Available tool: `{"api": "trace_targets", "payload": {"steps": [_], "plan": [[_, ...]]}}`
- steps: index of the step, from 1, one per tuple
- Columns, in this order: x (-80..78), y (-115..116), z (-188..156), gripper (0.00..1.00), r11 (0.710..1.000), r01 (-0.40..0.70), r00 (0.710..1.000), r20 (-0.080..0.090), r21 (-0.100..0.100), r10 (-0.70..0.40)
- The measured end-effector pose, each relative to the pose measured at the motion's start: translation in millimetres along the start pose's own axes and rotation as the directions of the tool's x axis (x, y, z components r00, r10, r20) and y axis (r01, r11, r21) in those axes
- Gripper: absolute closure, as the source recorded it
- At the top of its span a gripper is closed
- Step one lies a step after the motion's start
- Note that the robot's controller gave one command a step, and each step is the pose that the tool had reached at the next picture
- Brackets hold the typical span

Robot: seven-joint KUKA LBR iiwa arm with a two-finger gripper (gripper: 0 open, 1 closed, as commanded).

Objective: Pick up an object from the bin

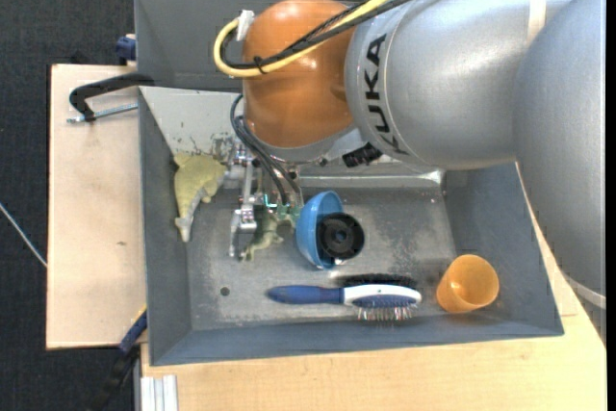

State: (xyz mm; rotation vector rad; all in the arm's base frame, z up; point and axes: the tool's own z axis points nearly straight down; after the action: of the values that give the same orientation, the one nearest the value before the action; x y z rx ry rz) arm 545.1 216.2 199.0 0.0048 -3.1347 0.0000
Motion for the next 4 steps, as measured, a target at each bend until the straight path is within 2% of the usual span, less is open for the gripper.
{"api": "trace_targets", "payload": {"steps": [1, 2, 3, 4], "plan": [[-19.9, -87, 127, 0.0, 0.985, 0.17, 0.985, 0.014, -0.003, -0.17], [-35.2, -104, 97, 0.0, 0.915, 0.404, 0.915, 0.015, 0.004, -0.404], [-37.7, -97, 98, 0.0, 0.782, 0.623, 0.782, 0.012, 0.005, -0.623], [-40.4, -70, 125, 0.0, 0.567, 0.824, 0.567, 0.006, 0.008, -0.824]]}}
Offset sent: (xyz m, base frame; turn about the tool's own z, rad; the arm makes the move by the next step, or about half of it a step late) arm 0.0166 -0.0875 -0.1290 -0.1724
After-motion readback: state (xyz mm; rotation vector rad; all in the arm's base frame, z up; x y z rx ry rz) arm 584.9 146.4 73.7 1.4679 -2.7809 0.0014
